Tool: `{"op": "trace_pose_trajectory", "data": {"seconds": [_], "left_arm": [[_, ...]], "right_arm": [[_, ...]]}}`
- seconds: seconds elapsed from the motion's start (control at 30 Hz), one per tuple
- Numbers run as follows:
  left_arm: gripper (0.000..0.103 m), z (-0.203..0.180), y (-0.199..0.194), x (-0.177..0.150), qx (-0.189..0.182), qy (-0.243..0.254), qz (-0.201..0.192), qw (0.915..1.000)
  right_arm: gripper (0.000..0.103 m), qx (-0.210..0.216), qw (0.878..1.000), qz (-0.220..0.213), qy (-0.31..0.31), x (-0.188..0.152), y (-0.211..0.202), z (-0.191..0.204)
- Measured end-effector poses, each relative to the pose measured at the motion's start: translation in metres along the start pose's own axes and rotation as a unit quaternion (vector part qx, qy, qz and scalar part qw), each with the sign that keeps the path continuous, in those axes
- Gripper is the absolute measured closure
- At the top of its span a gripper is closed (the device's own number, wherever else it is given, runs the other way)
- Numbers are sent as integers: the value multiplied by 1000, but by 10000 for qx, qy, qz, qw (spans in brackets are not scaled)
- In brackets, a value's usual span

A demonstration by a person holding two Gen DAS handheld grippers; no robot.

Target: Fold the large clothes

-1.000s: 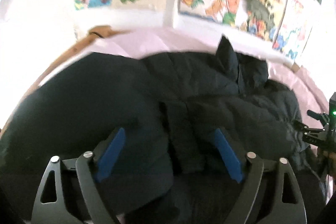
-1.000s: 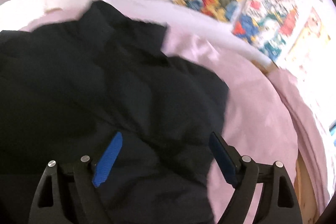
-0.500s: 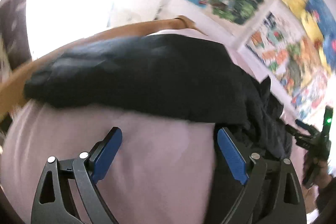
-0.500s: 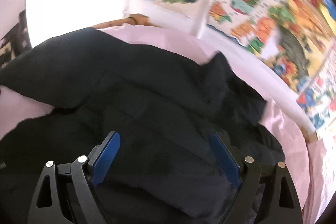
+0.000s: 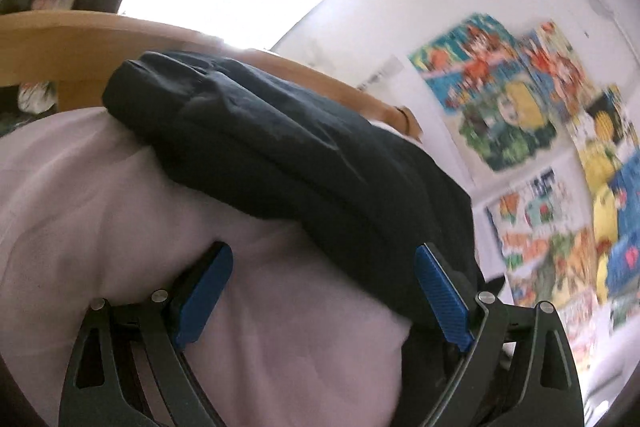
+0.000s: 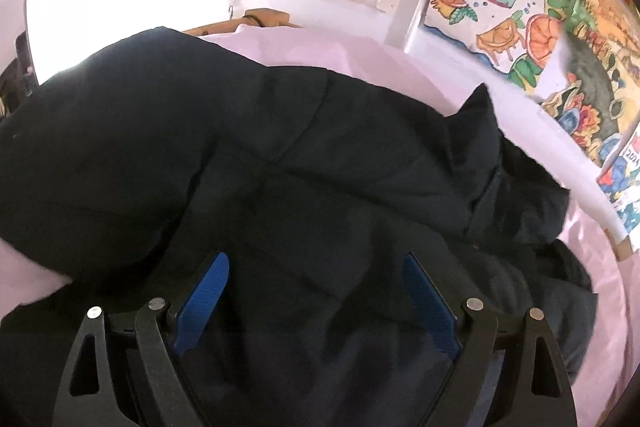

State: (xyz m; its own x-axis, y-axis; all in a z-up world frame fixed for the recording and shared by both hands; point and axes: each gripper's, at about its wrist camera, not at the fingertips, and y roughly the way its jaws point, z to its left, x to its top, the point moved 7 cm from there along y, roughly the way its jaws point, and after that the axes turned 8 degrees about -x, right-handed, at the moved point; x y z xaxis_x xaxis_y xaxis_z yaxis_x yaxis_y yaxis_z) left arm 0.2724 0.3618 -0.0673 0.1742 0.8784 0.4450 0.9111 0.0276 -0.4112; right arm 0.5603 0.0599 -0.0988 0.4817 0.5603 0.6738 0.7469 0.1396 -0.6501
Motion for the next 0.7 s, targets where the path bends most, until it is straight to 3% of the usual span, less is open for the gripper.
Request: {"op": "trace_pose_trajectory", "data": {"seconds": [0.1, 0.3, 0.37, 0.53, 0.7], "left_arm": [[18, 5, -6, 2, 92, -76, -302, 9995], [58, 10, -8, 2, 161, -76, -504, 9986], [78, 8, -8, 4, 90, -20, -486, 9988], [95, -5, -10, 8, 108, 349, -576, 9977], [99, -44, -17, 16, -20, 1032, -751, 9918]], "right_arm": [[15, -4, 9999, 44, 126, -4, 17, 8], [8, -143, 9998, -107, -44, -8, 29, 15], [5, -176, 9998, -107, -55, -10, 32, 14], [5, -196, 9997, -103, -49, -12, 31, 13], [5, 41, 9999, -81, 63, -9, 22, 5]]}}
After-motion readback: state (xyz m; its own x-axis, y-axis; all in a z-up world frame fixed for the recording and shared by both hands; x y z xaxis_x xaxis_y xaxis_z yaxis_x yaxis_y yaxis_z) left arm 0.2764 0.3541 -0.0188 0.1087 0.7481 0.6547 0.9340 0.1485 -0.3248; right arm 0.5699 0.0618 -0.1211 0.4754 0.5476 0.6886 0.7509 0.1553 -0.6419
